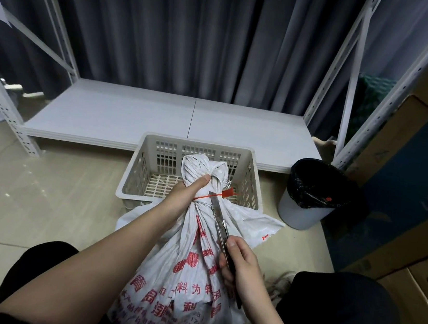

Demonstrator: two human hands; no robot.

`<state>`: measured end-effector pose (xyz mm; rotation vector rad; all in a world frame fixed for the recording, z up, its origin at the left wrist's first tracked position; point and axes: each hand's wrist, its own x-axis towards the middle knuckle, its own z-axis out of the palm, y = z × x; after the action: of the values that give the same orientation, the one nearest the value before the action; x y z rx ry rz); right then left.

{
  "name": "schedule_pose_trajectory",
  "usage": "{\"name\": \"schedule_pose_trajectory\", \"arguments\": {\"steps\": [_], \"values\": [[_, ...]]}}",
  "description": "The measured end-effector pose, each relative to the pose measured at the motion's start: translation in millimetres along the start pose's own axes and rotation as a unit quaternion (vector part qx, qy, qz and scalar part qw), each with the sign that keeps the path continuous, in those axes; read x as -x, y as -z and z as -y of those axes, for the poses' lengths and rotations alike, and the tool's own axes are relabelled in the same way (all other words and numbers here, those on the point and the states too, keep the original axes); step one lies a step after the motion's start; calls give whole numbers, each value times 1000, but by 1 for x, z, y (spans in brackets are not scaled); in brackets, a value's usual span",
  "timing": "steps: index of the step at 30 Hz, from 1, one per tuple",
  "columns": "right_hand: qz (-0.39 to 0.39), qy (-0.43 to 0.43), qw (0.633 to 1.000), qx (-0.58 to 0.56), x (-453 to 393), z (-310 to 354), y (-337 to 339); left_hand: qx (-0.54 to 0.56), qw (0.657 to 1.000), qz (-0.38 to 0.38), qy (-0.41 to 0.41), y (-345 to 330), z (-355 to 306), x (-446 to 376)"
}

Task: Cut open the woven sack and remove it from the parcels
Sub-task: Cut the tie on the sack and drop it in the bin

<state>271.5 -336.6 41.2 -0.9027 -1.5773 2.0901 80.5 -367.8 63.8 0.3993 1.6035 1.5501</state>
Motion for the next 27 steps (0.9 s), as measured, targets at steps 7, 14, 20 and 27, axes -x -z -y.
{"name": "schedule_pose_trajectory", "arguments": {"steps": [7,14,20,27], "values": [[-18,29,999,15,-2,-6,-2,-8,1000,16,-7,7,3,0],[-22,52,998,21,-2,-11,-4,17,999,-46,-16,0,11,-4],[-40,73,995,50,-2,-13,-7,26,997,-72,-5,-5,12,-3],[-32,84,995,39,-10,-1,-14,-6,997,-70,-7,-9,14,0]]}}
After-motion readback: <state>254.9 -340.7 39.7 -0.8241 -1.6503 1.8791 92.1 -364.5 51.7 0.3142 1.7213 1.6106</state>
